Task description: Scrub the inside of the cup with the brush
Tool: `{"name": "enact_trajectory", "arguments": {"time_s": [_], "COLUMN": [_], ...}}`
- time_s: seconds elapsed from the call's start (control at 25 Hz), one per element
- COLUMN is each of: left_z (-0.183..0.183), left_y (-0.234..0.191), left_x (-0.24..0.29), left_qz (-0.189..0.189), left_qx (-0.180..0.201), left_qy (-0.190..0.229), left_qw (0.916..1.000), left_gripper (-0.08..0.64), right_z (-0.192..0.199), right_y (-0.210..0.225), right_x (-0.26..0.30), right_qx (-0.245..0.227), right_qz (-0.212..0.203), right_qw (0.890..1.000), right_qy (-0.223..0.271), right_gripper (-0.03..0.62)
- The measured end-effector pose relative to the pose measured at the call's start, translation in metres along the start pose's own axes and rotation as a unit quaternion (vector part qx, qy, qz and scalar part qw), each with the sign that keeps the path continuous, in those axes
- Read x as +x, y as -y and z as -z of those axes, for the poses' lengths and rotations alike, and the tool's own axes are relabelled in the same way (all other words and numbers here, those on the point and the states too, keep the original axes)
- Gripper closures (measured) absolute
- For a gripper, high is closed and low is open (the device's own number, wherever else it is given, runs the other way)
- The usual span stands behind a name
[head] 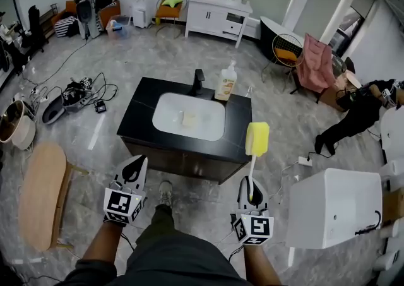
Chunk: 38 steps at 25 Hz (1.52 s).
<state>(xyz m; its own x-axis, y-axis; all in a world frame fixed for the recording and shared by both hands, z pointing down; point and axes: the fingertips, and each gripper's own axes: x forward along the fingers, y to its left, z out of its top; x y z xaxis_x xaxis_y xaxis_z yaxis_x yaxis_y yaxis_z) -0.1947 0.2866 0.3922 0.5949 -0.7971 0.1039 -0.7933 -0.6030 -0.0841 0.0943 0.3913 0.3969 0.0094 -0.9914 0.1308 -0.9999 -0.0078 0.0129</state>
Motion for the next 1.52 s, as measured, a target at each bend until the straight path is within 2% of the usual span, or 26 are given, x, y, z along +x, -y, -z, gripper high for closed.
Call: {"name": "enact_trajectory", "arguments": {"time_s": [0.4, 0.76, 1.0, 1.2, 1.44, 1.52], "left_z": [0.002, 0.016, 0.019, 0.020, 0.006, 0.004], "left_y": [-0.061, -0.119, -0.147, -0.151, -0.148, -0.146], "left_x": [0.139, 0.229, 0.271, 0.290, 0.301, 0.303], "left_qz": [0.036, 0.067, 0.081, 0.087, 0.069, 0.067], "left_qx": [-0.008, -0.028, -0.032, -0.032, -0.038, -0.041], "left_qy": [-0.009, -0.034, -0.041, -0.043, -0.039, -0.037], "left_qw": [0.9993, 0.9968, 0.9953, 0.9948, 0.9961, 0.9962], "left_gripper": [0.557, 0.557, 0.557, 0.557, 0.555, 0.523], "right_z": [-0.017, -0.037, -0.046, -0.042, -0.051, -0.054], "right_y": [0.012, 0.003, -0.002, 0.008, 0.017, 0.023], "right_x": [0.137, 0.252, 0.295, 0.314, 0.337, 0.343], "right_qx": [-0.001, -0.009, -0.005, 0.002, -0.002, -0.003], "right_qz": [0.019, 0.031, 0.039, 0.044, 0.014, 0.005], "right_qw": [1.000, 0.999, 0.999, 0.998, 0.999, 0.999], "right_qy": [-0.015, -0.035, -0.037, -0.038, -0.038, -0.035], "right_gripper": [0.569, 0.569, 0.569, 0.569, 0.569, 0.569]}}
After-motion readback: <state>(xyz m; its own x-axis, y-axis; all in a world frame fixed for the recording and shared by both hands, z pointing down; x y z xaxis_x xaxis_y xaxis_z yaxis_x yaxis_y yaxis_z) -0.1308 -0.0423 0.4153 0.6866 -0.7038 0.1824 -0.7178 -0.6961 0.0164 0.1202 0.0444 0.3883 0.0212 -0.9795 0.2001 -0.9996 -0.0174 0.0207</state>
